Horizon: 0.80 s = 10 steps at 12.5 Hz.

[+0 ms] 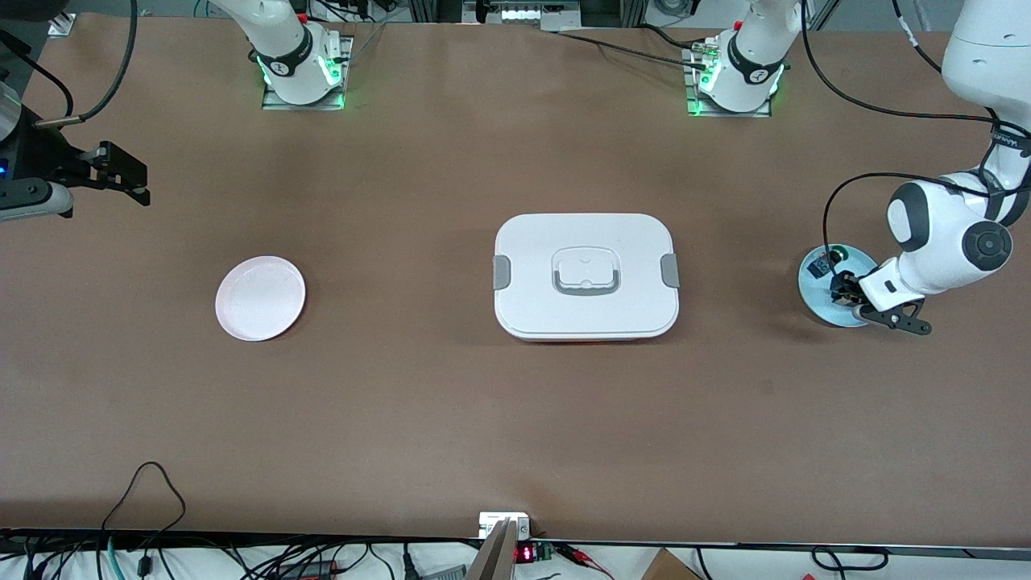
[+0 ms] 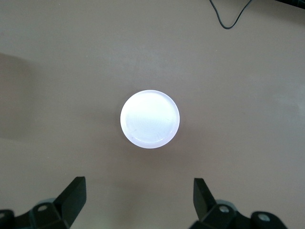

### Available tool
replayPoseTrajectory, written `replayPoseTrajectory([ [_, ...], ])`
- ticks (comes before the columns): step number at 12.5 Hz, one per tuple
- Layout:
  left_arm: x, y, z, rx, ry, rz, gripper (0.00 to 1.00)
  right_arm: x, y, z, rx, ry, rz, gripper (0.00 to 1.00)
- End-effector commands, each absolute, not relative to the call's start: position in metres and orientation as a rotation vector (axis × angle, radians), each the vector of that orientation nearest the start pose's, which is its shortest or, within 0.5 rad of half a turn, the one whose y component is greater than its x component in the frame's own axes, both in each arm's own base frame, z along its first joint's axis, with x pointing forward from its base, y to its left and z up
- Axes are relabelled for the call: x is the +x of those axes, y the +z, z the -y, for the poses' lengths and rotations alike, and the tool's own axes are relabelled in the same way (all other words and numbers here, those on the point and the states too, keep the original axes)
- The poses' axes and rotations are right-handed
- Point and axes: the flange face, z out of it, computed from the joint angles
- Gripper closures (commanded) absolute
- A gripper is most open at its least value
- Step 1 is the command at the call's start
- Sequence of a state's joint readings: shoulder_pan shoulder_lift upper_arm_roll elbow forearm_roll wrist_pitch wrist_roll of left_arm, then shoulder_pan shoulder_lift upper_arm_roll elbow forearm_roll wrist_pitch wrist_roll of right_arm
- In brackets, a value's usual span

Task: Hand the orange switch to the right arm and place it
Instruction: 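Close the left gripper on the orange switch and lift it, then carry the switch above the white box while the right gripper approaches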

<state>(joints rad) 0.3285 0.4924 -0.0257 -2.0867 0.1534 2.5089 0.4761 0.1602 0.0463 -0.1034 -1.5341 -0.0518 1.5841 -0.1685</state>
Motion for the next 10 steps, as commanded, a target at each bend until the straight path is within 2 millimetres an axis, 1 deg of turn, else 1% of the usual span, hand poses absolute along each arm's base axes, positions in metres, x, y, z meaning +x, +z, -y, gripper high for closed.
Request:
replayPoseTrajectory([
  [1, 0.553, 0.182, -0.172, -3.057, 0.149, -0.483, 0.64, 0.57, 0.619, -0.034, -3.189, 0.012, 0.364, 0.0],
  [2, 0.552, 0.184, -0.169, -3.064, 0.193, -0.49, 0.68, 0.57, 0.617, -0.035, -3.188, 0.017, 0.366, 0.0],
  [3, 0.558, 0.196, -0.164, -3.063, 0.206, -0.504, 0.72, 0.571, 0.616, -0.035, -3.188, 0.022, 0.366, 0.0],
  [4, 0.565, 0.214, -0.159, -3.064, 0.241, -0.518, 0.72, 0.572, 0.614, -0.038, -3.188, 0.026, 0.374, 0.0],
  [5, 0.576, 0.238, -0.152, -3.067, 0.299, -0.533, 0.71, 0.572, 0.614, -0.041, -3.187, 0.026, 0.384, 0.0],
  [6, 0.586, 0.26, -0.147, -3.086, 0.397, -0.534, 0.71, 0.572, 0.613, -0.043, -3.186, 0.028, 0.389, 0.0],
  [7, 0.593, 0.28, -0.137, -3.105, 0.478, -0.552, 0.72, 0.572, 0.612, -0.043, -3.186, 0.031, 0.386, 0.0],
  [8, 0.603, 0.303, -0.122, -3.12, 0.537, -0.612, 0.72, 0.573, 0.611, -0.044, -3.186, 0.031, 0.387, 0.0],
  [10, 0.614, 0.343, -0.095, -3.111, 0.619, -0.773, 0.76, 0.575, 0.608, -0.045, -3.187, 0.031, 0.39, 0.0],
])
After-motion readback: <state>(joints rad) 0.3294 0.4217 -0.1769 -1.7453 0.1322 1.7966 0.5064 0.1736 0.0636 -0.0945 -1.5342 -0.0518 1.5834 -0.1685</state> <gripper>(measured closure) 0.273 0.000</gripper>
